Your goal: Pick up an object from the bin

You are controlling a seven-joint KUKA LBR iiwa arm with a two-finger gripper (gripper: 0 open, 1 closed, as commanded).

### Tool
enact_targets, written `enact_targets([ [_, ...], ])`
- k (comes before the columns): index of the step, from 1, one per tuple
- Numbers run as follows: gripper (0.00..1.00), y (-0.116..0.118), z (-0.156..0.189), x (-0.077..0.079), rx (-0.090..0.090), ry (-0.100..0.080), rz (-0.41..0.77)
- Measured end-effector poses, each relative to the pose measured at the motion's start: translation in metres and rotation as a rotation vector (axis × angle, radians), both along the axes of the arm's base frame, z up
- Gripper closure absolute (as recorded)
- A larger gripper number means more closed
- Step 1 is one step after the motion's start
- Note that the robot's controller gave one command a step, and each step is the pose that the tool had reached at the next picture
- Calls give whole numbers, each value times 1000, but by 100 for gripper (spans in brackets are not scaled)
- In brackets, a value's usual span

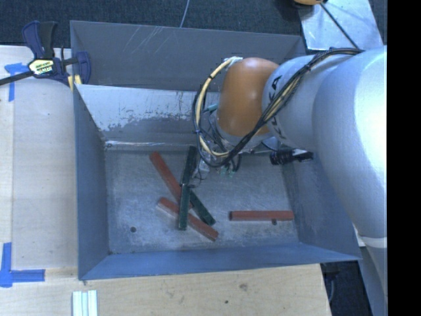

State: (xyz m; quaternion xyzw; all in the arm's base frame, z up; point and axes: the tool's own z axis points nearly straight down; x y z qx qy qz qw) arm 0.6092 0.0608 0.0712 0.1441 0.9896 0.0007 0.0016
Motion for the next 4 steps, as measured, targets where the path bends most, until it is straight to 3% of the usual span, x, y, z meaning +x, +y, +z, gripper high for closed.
enact_targets([
  [1,100,0,0,0,0,0,0],
  [3,100,48,0,-61,-1,0,144],
  [4,100,62,68,-38,-1,-6,282],
])
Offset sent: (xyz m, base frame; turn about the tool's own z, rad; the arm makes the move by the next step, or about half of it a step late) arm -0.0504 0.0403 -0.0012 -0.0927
